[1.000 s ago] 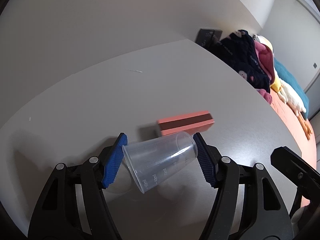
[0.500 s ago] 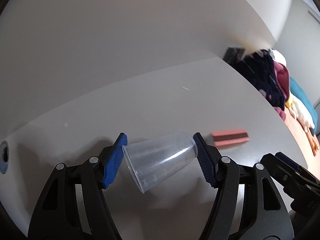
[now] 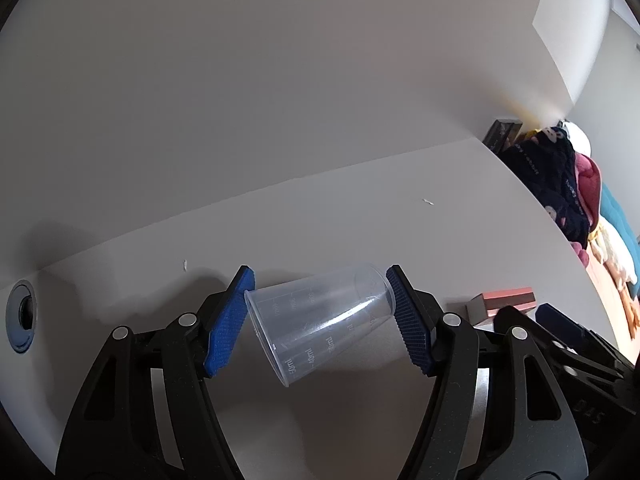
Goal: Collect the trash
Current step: 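Lift the plastic cup and pink block and carry them over the bin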
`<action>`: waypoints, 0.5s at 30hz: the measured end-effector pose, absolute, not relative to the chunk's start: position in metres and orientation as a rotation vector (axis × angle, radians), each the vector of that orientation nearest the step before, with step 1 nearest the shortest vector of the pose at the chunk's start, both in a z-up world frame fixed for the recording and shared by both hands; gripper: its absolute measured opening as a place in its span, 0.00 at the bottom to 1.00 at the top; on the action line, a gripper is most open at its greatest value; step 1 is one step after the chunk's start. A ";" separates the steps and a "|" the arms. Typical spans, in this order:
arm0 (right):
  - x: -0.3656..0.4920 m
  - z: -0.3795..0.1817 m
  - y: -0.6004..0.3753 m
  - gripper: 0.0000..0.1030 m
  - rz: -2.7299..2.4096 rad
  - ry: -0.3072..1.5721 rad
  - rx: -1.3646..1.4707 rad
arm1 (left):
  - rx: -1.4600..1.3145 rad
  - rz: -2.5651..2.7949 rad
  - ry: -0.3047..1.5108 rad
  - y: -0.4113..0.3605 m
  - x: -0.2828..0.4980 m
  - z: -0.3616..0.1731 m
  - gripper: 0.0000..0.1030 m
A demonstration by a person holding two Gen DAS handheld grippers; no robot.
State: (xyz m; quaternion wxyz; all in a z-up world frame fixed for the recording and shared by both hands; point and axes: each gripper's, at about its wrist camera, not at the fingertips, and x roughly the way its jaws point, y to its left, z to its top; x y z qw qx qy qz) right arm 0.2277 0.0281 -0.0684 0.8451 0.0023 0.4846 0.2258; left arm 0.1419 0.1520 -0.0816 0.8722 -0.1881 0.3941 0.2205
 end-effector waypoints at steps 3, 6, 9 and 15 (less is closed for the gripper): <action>0.229 -0.073 0.035 0.82 0.466 1.017 -0.028 | -0.391 0.463 0.825 0.152 0.142 -0.082 0.64; 0.227 -0.075 0.037 0.82 0.456 0.998 -0.067 | -0.387 0.458 0.829 0.152 0.143 -0.083 0.64; 0.226 -0.075 0.038 0.70 0.440 0.979 -0.105 | -0.387 0.455 0.830 0.151 0.142 -0.084 0.64; 0.224 -0.073 0.031 0.64 0.438 0.982 -0.118 | -0.383 0.448 0.825 0.148 0.142 -0.083 0.64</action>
